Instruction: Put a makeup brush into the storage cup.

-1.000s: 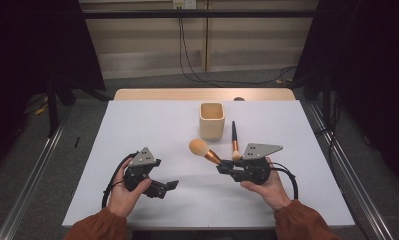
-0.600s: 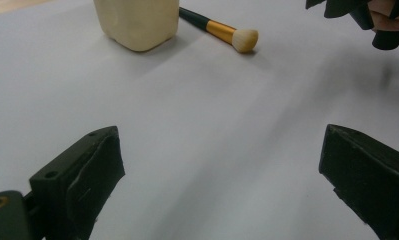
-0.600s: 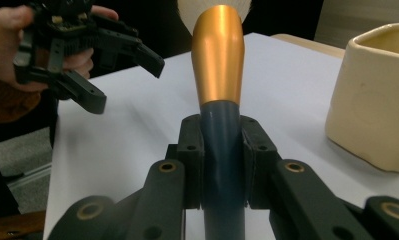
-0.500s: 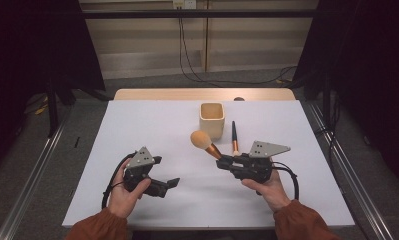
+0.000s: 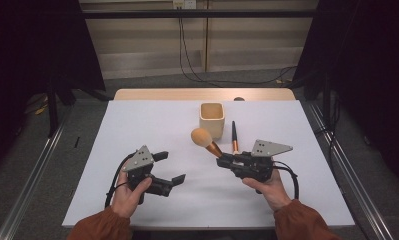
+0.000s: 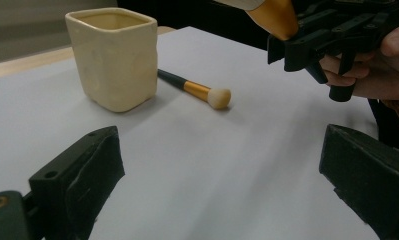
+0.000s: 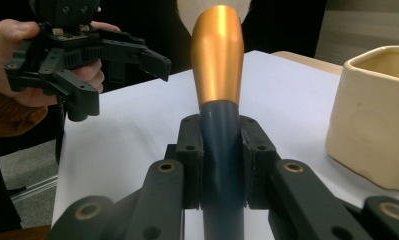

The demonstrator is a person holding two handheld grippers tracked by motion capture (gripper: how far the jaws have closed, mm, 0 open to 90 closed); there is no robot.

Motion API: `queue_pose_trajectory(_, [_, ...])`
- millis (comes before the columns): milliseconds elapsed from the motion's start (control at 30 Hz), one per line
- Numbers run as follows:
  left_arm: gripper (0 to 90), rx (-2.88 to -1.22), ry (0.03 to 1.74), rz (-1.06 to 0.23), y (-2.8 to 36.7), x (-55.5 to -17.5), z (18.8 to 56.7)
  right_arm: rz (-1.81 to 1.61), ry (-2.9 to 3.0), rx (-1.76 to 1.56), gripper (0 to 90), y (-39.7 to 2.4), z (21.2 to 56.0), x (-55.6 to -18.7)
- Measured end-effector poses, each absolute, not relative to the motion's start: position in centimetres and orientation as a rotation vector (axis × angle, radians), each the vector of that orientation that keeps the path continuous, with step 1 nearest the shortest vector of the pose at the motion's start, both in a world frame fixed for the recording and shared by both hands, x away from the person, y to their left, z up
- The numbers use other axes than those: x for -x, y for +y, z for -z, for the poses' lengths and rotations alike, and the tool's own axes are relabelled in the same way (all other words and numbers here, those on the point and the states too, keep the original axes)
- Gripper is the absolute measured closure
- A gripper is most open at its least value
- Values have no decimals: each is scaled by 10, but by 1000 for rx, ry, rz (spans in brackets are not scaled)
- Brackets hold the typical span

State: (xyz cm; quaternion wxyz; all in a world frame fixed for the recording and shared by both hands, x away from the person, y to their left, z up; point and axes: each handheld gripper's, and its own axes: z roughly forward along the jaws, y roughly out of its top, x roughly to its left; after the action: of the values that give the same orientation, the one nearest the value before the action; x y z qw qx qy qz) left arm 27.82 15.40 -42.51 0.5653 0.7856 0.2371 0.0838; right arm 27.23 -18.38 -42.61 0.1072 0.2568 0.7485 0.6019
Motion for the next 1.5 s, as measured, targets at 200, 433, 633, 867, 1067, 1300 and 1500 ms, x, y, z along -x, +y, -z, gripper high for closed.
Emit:
queue_pose_trajectory(200, [59, -1808, 566, -150, 145, -283, 425, -1781, 2208, -744, 748, -184, 427, -273])
queue_pose_trajectory(433, [62, -1826, 540, -143, 131, -283, 427, -1783, 2222, -739, 748, -183, 427, -273])
queue_pose_trajectory(633, [62, -1795, 528, -129, 124, -287, 422, -1787, 2224, -731, 748, -183, 425, -272])
queue_pose_trajectory(867, [35, -1758, 479, -102, 112, -290, 417, -1788, 2228, -719, 748, -183, 425, -272])
queue_pose_trajectory(1067, [38, -1755, 470, -108, 98, -293, 416, -1797, 2229, -708, 748, -182, 424, -271])
queue_pose_trajectory(1300, [107, -1736, 454, -85, 88, -295, 413, -1797, 2236, -712, 748, -182, 425, -272])
queue_pose_trajectory(1500, [165, -1716, 461, -62, 82, -298, 415, -1805, 2236, -715, 748, -181, 425, -272])
